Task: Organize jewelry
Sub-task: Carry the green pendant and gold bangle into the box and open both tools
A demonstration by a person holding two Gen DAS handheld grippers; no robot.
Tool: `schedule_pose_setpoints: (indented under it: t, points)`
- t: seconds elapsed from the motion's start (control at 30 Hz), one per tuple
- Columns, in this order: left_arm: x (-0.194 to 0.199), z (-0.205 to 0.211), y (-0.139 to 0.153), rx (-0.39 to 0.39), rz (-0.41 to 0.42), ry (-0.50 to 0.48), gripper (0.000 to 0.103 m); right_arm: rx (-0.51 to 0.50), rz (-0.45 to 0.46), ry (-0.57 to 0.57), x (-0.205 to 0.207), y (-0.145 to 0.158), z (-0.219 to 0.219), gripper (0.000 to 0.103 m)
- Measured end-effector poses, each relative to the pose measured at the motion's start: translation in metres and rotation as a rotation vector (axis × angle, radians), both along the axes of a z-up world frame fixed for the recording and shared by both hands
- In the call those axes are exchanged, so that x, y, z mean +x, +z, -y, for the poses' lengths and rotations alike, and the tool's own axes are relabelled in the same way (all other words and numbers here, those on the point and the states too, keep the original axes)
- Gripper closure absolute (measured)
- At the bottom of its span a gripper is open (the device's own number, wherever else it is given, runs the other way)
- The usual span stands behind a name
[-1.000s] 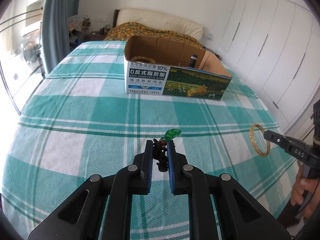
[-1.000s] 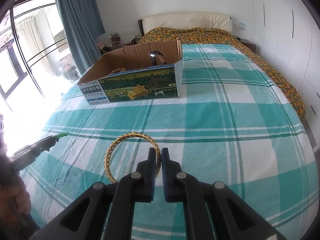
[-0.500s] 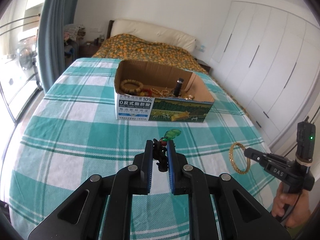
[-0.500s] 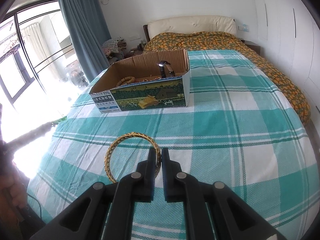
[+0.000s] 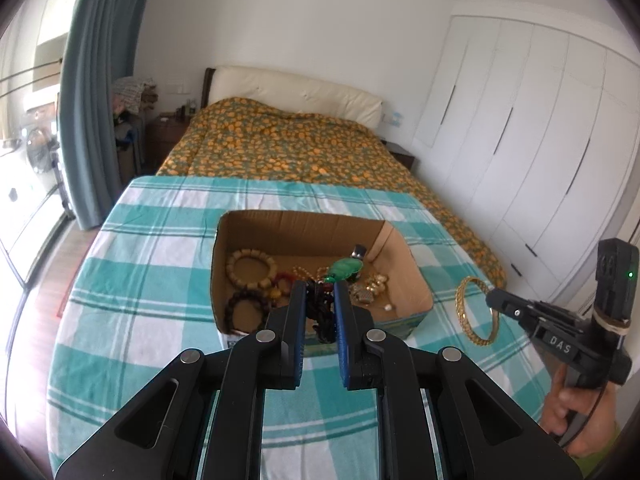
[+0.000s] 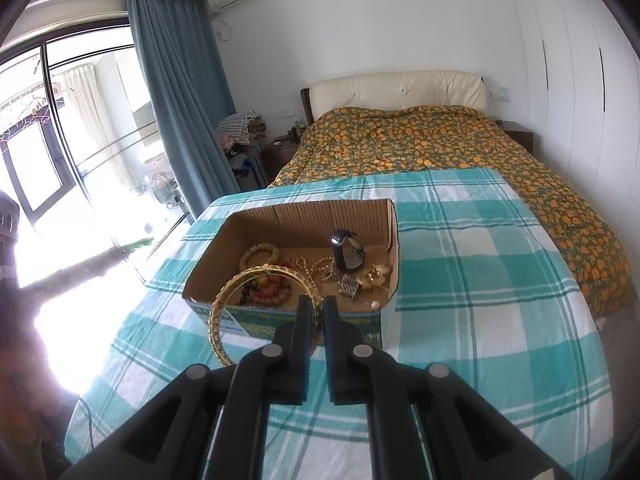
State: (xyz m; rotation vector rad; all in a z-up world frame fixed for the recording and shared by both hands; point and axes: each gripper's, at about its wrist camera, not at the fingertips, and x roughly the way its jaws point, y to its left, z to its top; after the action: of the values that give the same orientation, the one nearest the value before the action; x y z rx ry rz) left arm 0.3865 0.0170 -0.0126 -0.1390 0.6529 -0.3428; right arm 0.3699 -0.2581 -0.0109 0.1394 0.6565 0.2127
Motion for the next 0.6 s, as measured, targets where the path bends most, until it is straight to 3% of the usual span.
schedule_pose_setpoints:
  t: [0.17,0.5,0.53,0.6]
  points:
    - [0.042,0.011,-0.016,0.046,-0.029,0.013,0.091,0.026,-0.049,0.011,0.057,-0.012,-0.010,0.097]
    - [0.094,0.019,-0.075,0.112,-0.142,0.042,0.090,-0.014,-0.232,0.072,0.128,-0.084,-0.039,0.095]
    - [0.096,0.019,-0.081,0.125,-0.155,0.051,0.087,-0.032,-0.249,0.067,0.130,-0.090,-0.039,0.095]
    - [0.094,0.020,-0.089,0.144,-0.173,0.062,0.066,-0.070,-0.256,0.049,0.130,-0.095,-0.038,0.095]
